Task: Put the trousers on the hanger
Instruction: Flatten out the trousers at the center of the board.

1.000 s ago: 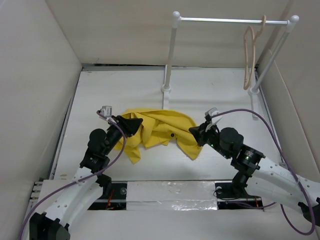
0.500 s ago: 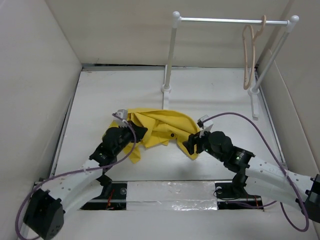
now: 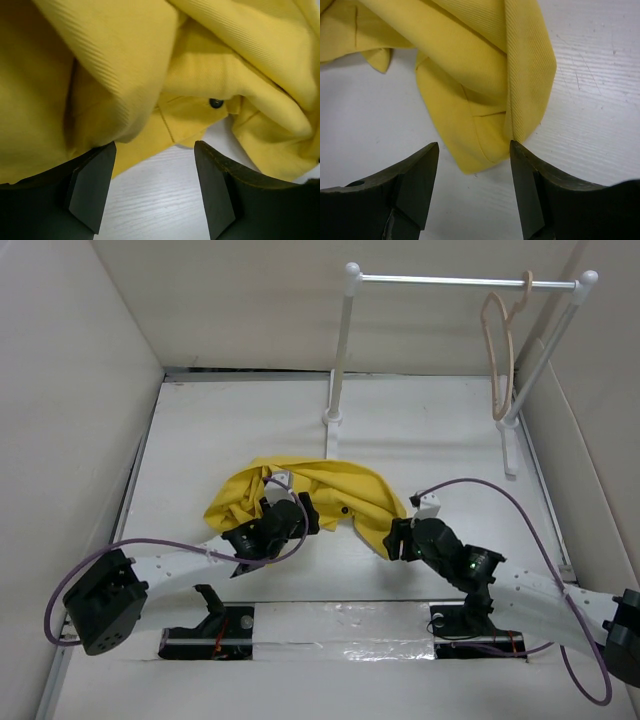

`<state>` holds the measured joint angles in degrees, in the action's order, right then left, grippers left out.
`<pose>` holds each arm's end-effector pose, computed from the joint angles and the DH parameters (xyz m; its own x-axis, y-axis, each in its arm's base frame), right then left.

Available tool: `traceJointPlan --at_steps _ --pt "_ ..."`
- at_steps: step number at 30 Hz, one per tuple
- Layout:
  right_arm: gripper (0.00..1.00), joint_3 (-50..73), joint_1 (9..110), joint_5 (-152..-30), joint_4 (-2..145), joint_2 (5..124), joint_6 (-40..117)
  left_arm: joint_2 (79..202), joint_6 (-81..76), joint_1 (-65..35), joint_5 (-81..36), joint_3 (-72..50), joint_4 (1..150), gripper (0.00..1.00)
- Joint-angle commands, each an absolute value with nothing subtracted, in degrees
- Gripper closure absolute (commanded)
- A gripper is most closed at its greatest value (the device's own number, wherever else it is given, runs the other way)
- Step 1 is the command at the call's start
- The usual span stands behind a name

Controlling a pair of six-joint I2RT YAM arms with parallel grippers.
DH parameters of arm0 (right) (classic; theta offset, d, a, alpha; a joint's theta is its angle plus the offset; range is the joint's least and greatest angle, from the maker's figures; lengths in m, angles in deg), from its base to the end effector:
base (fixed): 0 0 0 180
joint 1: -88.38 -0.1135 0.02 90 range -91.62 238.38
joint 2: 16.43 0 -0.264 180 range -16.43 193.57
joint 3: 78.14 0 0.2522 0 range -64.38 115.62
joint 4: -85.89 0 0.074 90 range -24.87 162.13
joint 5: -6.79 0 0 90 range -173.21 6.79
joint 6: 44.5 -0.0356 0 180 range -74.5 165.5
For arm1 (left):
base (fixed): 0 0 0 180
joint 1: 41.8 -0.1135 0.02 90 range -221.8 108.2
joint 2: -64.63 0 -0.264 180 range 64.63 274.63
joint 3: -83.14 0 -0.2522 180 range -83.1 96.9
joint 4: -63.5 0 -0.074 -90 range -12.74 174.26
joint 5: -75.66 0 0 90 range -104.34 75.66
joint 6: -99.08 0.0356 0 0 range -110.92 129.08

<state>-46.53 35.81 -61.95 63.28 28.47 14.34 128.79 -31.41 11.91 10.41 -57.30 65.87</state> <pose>0.1107 0.1234 0.1790 -0.5955 0.0153 -0.8032 -0.2961 0.9252 0.2372 0.1476 -0.1758 0.1979 -0.5360 -0.2663 -0.8011 0.2144 0.8749 -0.4343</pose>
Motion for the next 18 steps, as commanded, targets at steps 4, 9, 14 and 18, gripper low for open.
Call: traceJointPlan --at_steps 4,9,14,18 --pt "0.25 -47.86 36.0 -60.27 65.0 27.24 9.12 130.98 -36.09 7.51 8.61 -58.14 69.0 0.38" --pt "0.24 -47.6 36.0 -61.67 67.82 32.94 9.03 133.62 -36.79 6.98 6.67 -57.71 69.44 0.4" --pt "0.25 -45.83 36.0 -60.98 63.43 33.06 7.53 135.65 -41.09 7.76 9.3 -56.65 75.76 0.44" --pt "0.24 -48.64 36.0 -60.44 65.53 29.1 7.19 133.1 -45.66 9.79 12.46 -58.23 78.57 0.44"
